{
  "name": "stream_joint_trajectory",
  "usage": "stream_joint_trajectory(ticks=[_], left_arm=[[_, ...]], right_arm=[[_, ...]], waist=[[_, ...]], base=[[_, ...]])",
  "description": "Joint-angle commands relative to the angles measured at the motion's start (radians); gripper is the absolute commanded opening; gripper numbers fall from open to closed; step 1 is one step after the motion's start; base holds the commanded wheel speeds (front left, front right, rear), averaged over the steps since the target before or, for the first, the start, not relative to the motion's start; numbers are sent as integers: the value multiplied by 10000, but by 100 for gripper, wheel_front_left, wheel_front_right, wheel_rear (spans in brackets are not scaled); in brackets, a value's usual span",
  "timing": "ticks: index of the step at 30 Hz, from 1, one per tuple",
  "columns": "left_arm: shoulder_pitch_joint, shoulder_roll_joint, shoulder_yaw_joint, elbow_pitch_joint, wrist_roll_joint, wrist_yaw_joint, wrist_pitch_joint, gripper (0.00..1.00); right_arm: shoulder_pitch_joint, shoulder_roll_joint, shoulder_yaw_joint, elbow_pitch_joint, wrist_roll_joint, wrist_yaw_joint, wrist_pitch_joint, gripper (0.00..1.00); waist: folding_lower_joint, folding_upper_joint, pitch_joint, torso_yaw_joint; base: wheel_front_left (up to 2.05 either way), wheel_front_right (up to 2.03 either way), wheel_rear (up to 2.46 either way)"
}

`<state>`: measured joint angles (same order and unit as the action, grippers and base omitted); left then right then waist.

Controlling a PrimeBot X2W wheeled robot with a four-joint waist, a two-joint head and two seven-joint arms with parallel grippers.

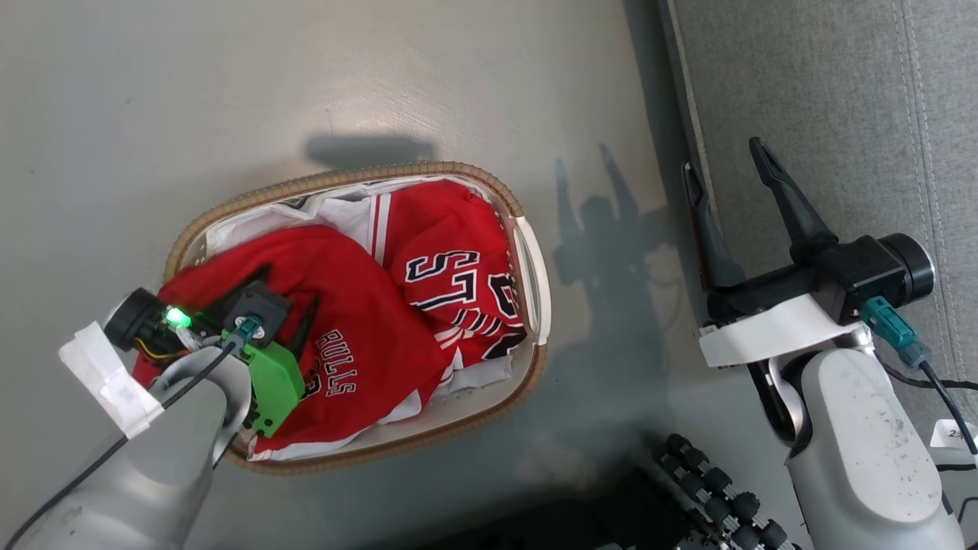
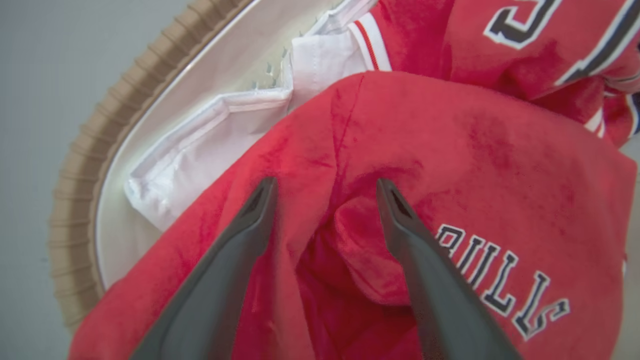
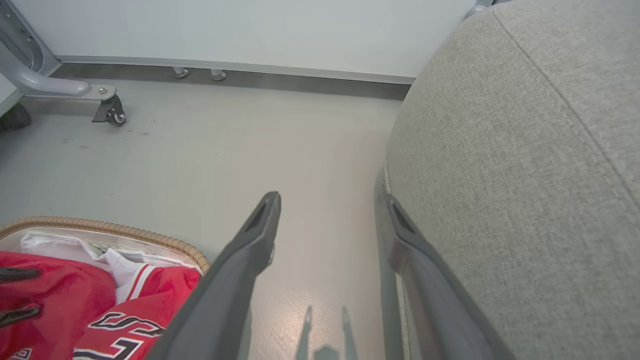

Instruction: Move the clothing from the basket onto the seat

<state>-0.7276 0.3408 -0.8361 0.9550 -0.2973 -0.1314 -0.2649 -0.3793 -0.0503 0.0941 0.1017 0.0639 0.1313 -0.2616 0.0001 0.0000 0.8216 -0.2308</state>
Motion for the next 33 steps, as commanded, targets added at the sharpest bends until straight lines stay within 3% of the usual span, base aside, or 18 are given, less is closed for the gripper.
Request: stream_joint_trajectory(ticks=[1, 10, 19, 22, 33], left_arm=[[-272, 66, -143, 202, 177, 14, 8, 100], [-1041, -218, -684, 1394, 853, 197, 8, 100], [-1056, -483, -752, 2111, 767, 247, 9, 100], [-928, -532, -814, 2249, 736, 184, 8, 0], [-417, -677, -606, 1513, 364, 84, 8, 0]], right_arm=[[29, -18, -13, -42, 87, -10, -50, 100], [26, -18, 143, -217, 213, -10, -50, 100], [-114, -19, 267, -321, 354, -10, -50, 100], [-99, -19, 306, -320, 394, -10, -50, 100], [-28, -18, 221, -131, 471, -10, -50, 100]], waist=[[-1, 0, 110, -38], [-1, 0, 363, -67], [-1, 0, 454, -137], [-1, 0, 363, -176], [-1, 0, -426, -78]], base=[[0, 0, 0], [0, 0, 0], [0, 0, 0], [0, 0, 0], [0, 0, 0]])
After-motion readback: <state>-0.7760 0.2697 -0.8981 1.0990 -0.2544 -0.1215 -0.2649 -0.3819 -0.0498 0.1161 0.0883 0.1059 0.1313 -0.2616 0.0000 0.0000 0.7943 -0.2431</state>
